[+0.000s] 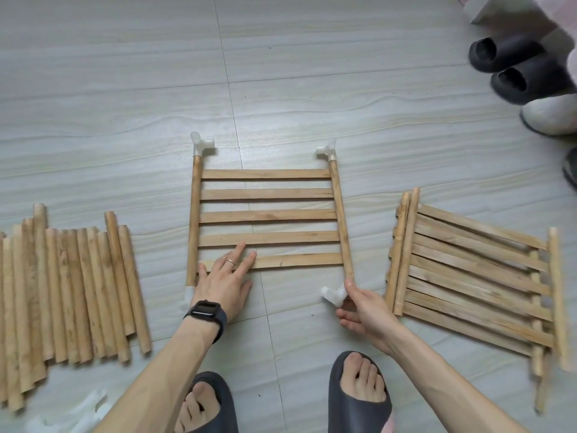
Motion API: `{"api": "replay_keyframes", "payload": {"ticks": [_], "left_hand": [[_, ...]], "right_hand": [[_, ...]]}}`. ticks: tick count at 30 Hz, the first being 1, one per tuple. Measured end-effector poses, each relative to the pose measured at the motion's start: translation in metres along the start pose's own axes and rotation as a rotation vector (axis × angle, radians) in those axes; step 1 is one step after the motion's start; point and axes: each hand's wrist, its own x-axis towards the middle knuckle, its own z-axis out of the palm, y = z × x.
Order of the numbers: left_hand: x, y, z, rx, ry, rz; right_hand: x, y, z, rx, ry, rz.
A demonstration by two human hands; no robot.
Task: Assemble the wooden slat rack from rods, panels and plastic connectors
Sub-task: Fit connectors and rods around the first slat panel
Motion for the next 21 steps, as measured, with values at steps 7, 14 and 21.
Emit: {"api": "replay_keyframes", "payload": {"ticks": [7,14,21], "left_hand": [[-0.003,0.002,0.006,-0.01,0.018,0.0],[-0.015,0.062,-0.015,-0.144,0.084,0.143],[-0.02,0.121,-0.018,-0.516,-0.135,0.185]], "right_hand": [[0.014,-0.002,-0.006,0.087,-0.066,0.095],[0.009,0.003,-0.011,0.19,-0.21,0.077],[0.001,0.003,0.002,0.303,-0.297,-0.013]]}}
